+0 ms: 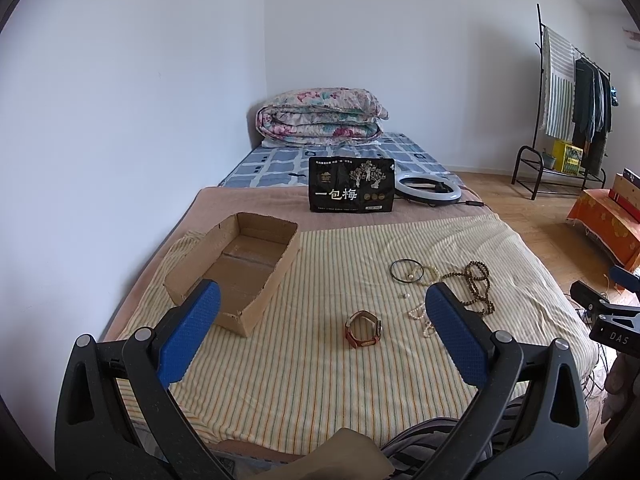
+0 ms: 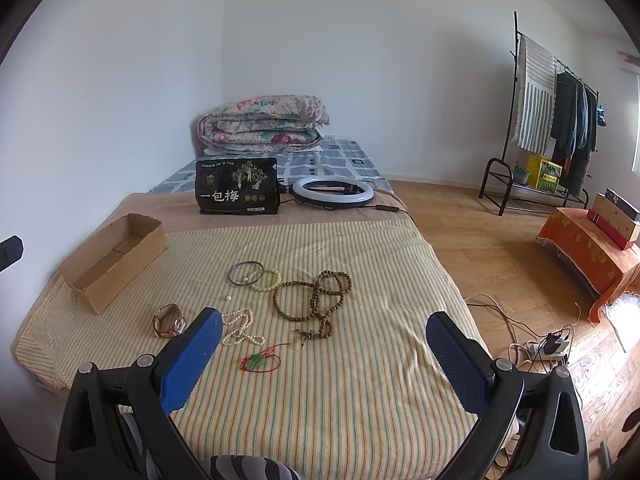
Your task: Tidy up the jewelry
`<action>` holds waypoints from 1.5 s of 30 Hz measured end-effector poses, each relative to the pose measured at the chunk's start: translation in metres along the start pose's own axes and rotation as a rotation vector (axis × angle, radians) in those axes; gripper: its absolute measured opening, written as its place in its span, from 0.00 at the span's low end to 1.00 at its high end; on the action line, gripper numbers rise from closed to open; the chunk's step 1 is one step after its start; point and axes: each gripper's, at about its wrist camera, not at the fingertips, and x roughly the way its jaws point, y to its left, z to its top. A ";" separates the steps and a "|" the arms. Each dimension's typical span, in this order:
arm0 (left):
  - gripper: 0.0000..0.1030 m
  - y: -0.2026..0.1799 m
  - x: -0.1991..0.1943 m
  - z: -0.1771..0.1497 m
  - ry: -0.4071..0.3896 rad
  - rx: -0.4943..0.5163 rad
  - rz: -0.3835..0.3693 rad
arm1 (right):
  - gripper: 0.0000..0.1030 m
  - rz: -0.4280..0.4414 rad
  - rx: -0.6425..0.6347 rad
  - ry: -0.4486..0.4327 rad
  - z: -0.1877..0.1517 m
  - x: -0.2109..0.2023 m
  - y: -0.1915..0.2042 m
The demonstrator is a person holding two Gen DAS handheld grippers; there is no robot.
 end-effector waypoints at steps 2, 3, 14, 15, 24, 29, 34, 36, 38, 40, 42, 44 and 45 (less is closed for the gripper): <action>1.00 0.000 0.001 -0.001 0.002 0.000 0.000 | 1.00 0.000 -0.001 0.000 0.000 0.000 0.000; 1.00 0.000 0.002 -0.001 0.003 0.000 0.000 | 1.00 0.001 0.000 0.000 0.000 0.000 0.000; 1.00 0.000 0.010 -0.007 0.015 -0.006 0.001 | 1.00 0.001 0.002 0.015 -0.002 0.006 -0.002; 1.00 0.000 0.012 -0.008 0.019 -0.007 0.001 | 1.00 -0.001 0.002 0.016 -0.002 0.007 -0.002; 1.00 0.010 0.026 -0.012 0.039 -0.024 0.022 | 1.00 -0.003 0.006 0.030 -0.004 0.014 -0.003; 1.00 0.022 0.042 -0.014 0.063 -0.044 0.031 | 1.00 -0.008 -0.007 0.034 -0.004 0.020 -0.003; 1.00 0.031 0.060 -0.016 0.092 -0.046 0.040 | 1.00 0.016 -0.037 0.061 -0.002 0.033 -0.006; 1.00 0.032 0.068 -0.018 0.105 -0.042 0.029 | 1.00 0.031 -0.043 0.080 0.000 0.039 -0.010; 1.00 0.032 0.076 -0.021 0.116 -0.033 0.021 | 1.00 0.043 -0.060 0.096 0.002 0.046 -0.012; 1.00 0.031 0.084 -0.022 0.133 -0.029 0.009 | 1.00 0.049 -0.078 0.109 0.006 0.054 -0.014; 1.00 0.029 0.093 -0.024 0.151 -0.028 -0.021 | 1.00 0.053 -0.095 0.123 0.009 0.063 -0.016; 1.00 0.025 0.103 -0.026 0.169 -0.019 -0.042 | 1.00 0.060 -0.107 0.135 0.012 0.071 -0.018; 1.00 0.022 0.107 -0.027 0.178 -0.013 -0.054 | 1.00 0.066 -0.113 0.141 0.013 0.076 -0.019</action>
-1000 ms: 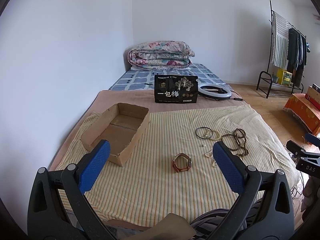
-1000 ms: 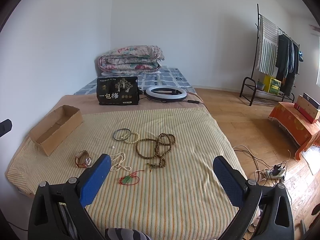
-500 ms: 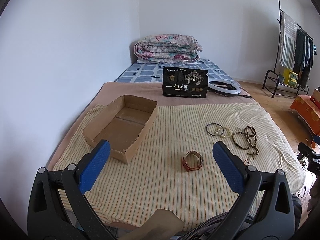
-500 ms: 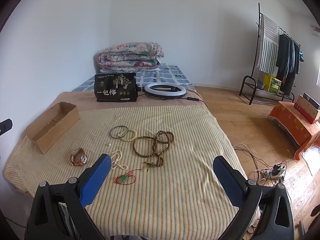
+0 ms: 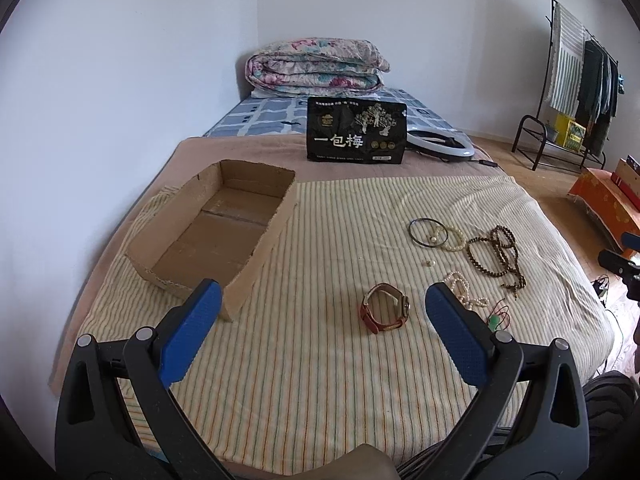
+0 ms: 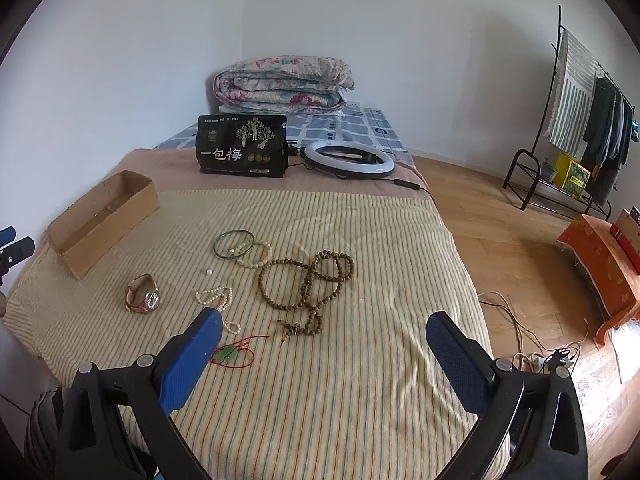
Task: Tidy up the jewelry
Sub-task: 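Grasp the brown-strap watch with the left gripper while the right gripper grasps the jade pendant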
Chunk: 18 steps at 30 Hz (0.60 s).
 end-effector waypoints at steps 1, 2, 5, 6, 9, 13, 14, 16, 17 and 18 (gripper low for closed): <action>1.00 -0.003 0.006 0.000 0.012 0.008 -0.007 | 1.00 0.008 -0.004 0.004 0.002 0.003 -0.001; 1.00 -0.005 0.013 -0.001 0.022 0.018 -0.013 | 1.00 0.017 -0.007 0.008 0.004 0.007 -0.003; 0.94 -0.014 0.032 -0.003 0.059 0.048 -0.026 | 1.00 0.028 -0.020 0.012 0.007 0.017 -0.006; 0.91 -0.018 0.040 -0.005 0.076 0.058 -0.029 | 1.00 0.030 -0.025 0.015 0.007 0.020 -0.006; 0.83 -0.022 0.061 -0.010 0.127 0.070 -0.052 | 1.00 0.070 -0.037 0.020 0.008 0.032 -0.005; 0.60 -0.024 0.094 -0.017 0.209 0.056 -0.076 | 0.98 0.142 -0.060 0.020 0.004 0.053 0.001; 0.56 -0.025 0.102 -0.018 0.228 0.056 -0.078 | 0.95 0.152 -0.069 0.029 0.001 0.059 0.004; 0.52 -0.026 0.114 -0.021 0.251 0.057 -0.084 | 0.91 0.168 -0.083 0.058 -0.004 0.073 0.010; 0.50 -0.027 0.119 -0.021 0.261 0.059 -0.086 | 0.91 0.180 -0.089 0.069 -0.008 0.078 0.012; 0.49 -0.028 0.124 -0.022 0.272 0.060 -0.090 | 0.91 0.192 -0.095 0.082 -0.011 0.083 0.016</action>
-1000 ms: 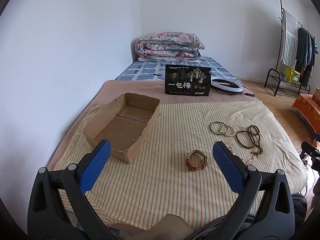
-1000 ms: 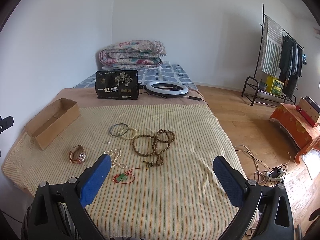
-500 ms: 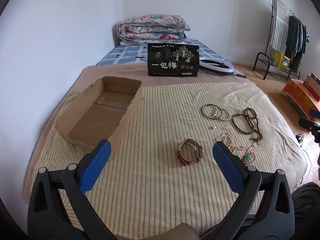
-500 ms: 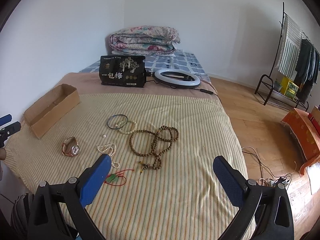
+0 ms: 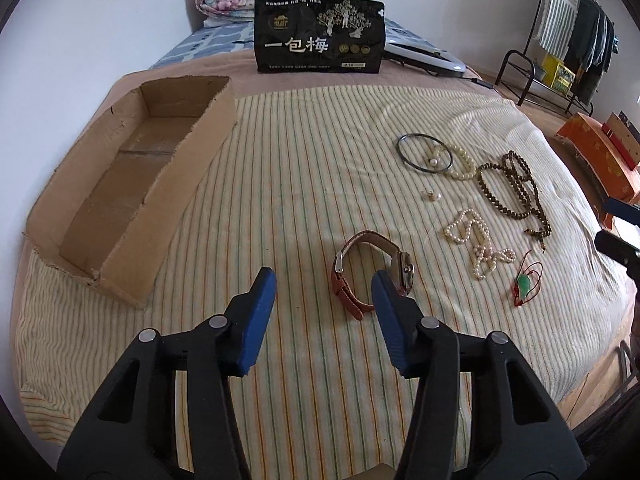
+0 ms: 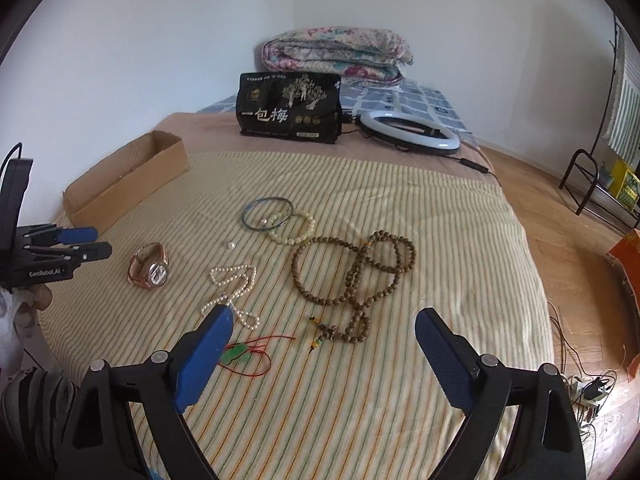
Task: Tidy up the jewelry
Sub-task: 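Grasp the brown-strap watch with the left gripper while the right gripper grasps the jade pendant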
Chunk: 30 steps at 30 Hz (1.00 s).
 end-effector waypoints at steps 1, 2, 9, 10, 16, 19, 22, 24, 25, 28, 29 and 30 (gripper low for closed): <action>0.49 0.000 0.004 0.000 0.012 -0.002 -0.009 | 0.91 0.014 -0.008 0.011 -0.003 0.005 0.003; 0.49 0.000 0.008 0.001 0.021 -0.006 -0.018 | 0.90 0.029 -0.016 0.020 -0.007 0.010 0.007; 0.38 0.007 0.029 0.005 0.067 -0.054 -0.048 | 0.79 0.109 -0.074 0.105 -0.032 0.039 0.034; 0.38 0.007 0.031 0.005 0.071 -0.051 -0.047 | 0.76 0.116 -0.083 0.112 -0.035 0.042 0.037; 0.38 0.006 0.038 0.005 0.082 -0.041 -0.049 | 0.70 0.172 -0.131 0.140 -0.040 0.056 0.052; 0.36 0.004 0.044 0.006 0.091 -0.035 -0.051 | 0.62 0.176 -0.157 0.155 -0.040 0.062 0.058; 0.31 0.004 0.051 0.006 0.108 -0.041 -0.057 | 0.58 0.177 -0.174 0.169 -0.040 0.068 0.061; 0.31 0.004 0.054 0.005 0.113 -0.047 -0.059 | 0.56 0.173 -0.185 0.175 -0.040 0.072 0.061; 0.31 0.005 0.055 0.005 0.114 -0.049 -0.059 | 0.55 0.174 -0.186 0.177 -0.041 0.073 0.061; 0.31 0.004 0.056 0.003 0.110 -0.042 -0.054 | 0.49 0.180 -0.191 0.177 -0.041 0.073 0.062; 0.28 0.003 0.056 0.003 0.109 -0.039 -0.054 | 0.44 0.179 -0.195 0.177 -0.041 0.074 0.062; 0.25 0.002 0.056 0.003 0.110 -0.038 -0.054 | 0.42 0.179 -0.199 0.177 -0.040 0.074 0.062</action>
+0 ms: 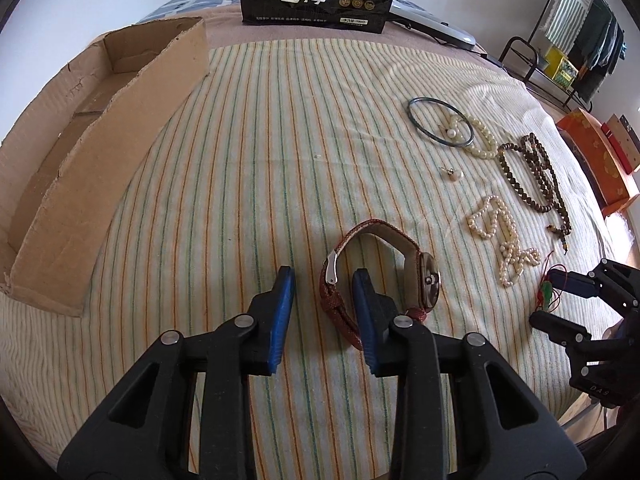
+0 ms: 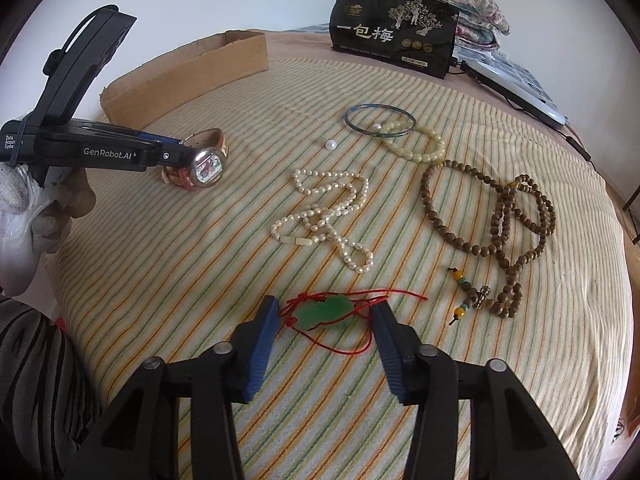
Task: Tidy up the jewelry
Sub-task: 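Grasp the brown-strap watch with the left gripper while the right gripper grasps the jade pendant, then carry the watch and jade pendant into the cardboard box and open both grippers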
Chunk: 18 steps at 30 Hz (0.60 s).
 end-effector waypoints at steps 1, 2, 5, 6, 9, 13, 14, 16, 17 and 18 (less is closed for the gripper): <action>0.24 -0.001 0.000 0.000 0.002 0.001 -0.001 | 0.37 0.000 -0.003 0.001 0.000 0.000 0.000; 0.21 -0.001 0.001 0.000 0.002 0.000 -0.002 | 0.33 0.000 -0.005 0.001 0.001 0.000 0.001; 0.12 -0.003 0.001 0.000 0.001 0.000 -0.006 | 0.32 0.005 0.001 -0.001 0.001 0.000 0.000; 0.12 -0.003 0.000 0.000 -0.002 -0.001 -0.004 | 0.32 0.008 0.004 -0.003 0.001 0.000 0.000; 0.10 -0.002 -0.002 0.000 -0.008 -0.012 -0.013 | 0.32 0.015 0.018 -0.010 0.000 -0.002 -0.002; 0.09 -0.001 -0.009 -0.001 -0.021 -0.021 -0.018 | 0.32 0.010 0.019 -0.016 -0.001 -0.006 -0.001; 0.09 -0.001 -0.011 -0.001 -0.026 -0.021 -0.017 | 0.32 0.009 0.018 -0.018 -0.001 -0.007 -0.001; 0.09 -0.002 -0.015 -0.002 -0.036 -0.016 -0.013 | 0.32 0.008 0.020 -0.024 -0.001 -0.010 -0.001; 0.09 -0.003 -0.018 -0.002 -0.041 -0.015 -0.012 | 0.32 0.007 0.022 -0.028 0.000 -0.012 -0.001; 0.09 -0.003 -0.019 -0.003 -0.045 -0.015 -0.013 | 0.32 0.005 0.024 -0.032 0.001 -0.014 0.000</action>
